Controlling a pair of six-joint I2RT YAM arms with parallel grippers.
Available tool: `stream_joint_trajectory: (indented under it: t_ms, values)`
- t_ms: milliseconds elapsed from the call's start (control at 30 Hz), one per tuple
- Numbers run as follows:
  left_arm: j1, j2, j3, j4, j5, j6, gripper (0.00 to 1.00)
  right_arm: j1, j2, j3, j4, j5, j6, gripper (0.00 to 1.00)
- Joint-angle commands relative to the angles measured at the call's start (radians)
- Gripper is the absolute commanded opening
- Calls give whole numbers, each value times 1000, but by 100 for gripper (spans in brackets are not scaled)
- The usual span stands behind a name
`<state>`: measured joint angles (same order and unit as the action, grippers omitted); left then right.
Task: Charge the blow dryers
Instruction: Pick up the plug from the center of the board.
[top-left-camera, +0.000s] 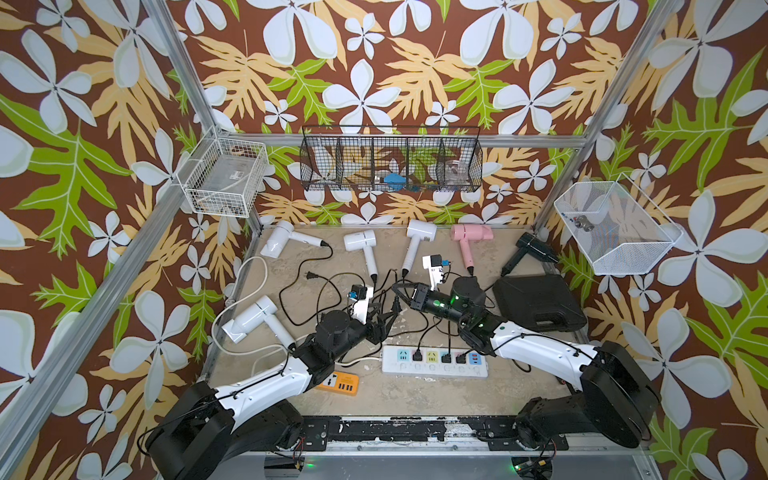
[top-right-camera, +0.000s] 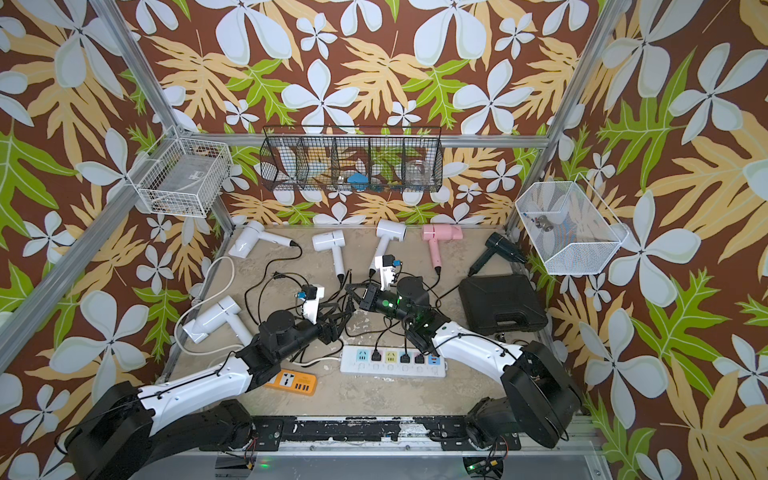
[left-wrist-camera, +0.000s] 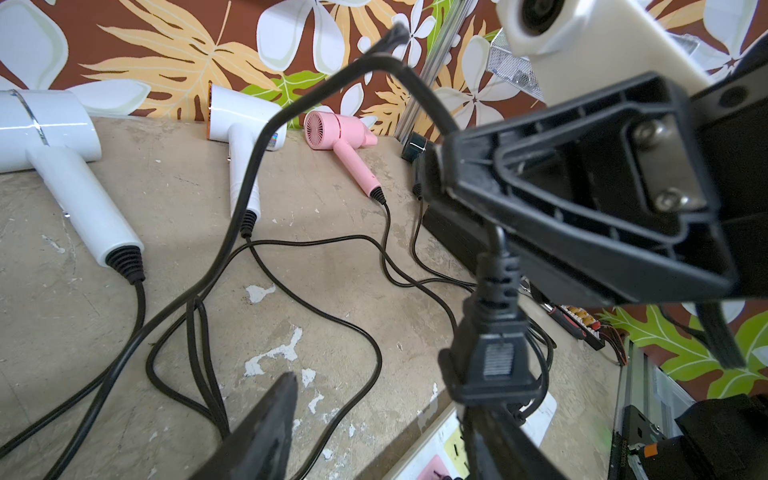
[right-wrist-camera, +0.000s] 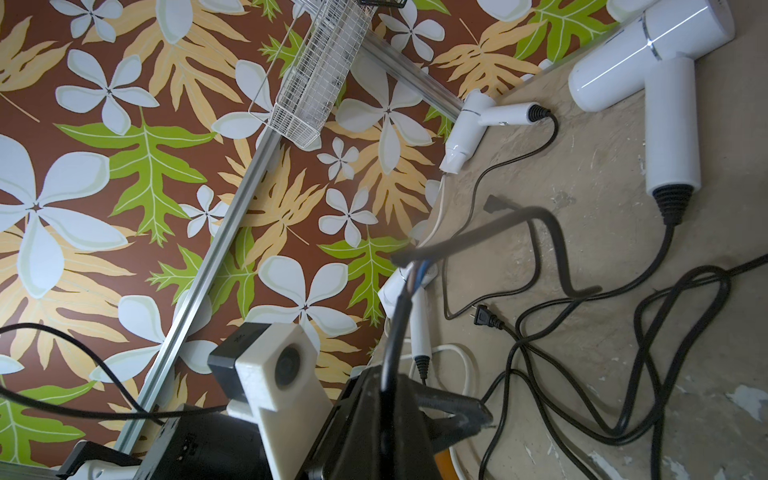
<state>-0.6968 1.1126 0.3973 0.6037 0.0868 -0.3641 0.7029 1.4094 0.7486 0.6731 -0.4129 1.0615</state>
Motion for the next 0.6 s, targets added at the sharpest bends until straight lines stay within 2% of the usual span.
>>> stream_joint_trajectory:
  t_ms: [0, 100, 300, 567]
  values:
    - [-1, -4, 5, 20, -13, 11, 50, 6, -1, -8, 23, 5, 2, 0]
    - [-3, -9, 3, 19, -12, 13, 35, 7, 0, -6, -16, 14, -8, 0]
    - [-4, -11, 3, 23, -3, 18, 13, 7, 9, 4, -84, 14, -38, 0]
    - [-11, -10, 5, 30, 21, 31, 0, 7, 31, 35, -143, -20, -91, 0]
